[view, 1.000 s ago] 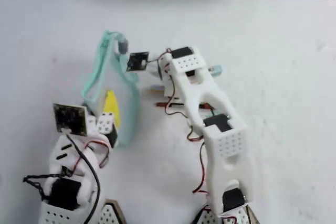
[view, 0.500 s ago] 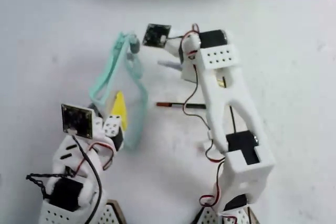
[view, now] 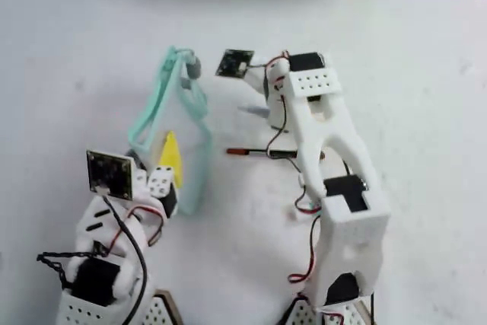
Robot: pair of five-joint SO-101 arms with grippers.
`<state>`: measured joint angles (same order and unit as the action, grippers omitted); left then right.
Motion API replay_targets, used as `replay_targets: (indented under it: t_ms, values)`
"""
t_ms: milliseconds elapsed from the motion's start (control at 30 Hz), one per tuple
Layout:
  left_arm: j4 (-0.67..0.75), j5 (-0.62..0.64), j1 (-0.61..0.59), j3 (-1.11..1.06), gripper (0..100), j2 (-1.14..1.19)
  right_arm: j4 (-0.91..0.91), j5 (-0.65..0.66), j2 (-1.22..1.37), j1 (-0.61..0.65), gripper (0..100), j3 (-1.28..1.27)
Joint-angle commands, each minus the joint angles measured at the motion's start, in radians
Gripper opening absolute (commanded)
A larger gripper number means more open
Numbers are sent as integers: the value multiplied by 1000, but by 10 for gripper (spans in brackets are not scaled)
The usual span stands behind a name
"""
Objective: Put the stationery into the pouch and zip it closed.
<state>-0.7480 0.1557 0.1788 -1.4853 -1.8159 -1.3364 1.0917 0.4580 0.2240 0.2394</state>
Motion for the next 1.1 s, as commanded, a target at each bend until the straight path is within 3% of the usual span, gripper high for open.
replay_targets:
  t_ms: [0, 167, 333, 700, 833, 1067]
  values:
    - [8, 3, 10, 11, 38, -13, 18, -8, 28, -13, 19, 14]
    - [-54, 8, 35, 17, 207, -13, 35, -12, 61, -13, 63, 11]
    - [-87, 6, 39, 40, 197, -13, 35, -12, 61, -15, 207, 8]
    - [-87, 11, 39, 40, 195, -13, -85, -3, -22, -54, 191, 5]
    - [-87, 9, 39, 38, 195, -13, -191, 97, -85, -59, 191, -57]
    - [-87, 8, 39, 38, 195, -13, 82, 114, -136, -54, 191, -328]
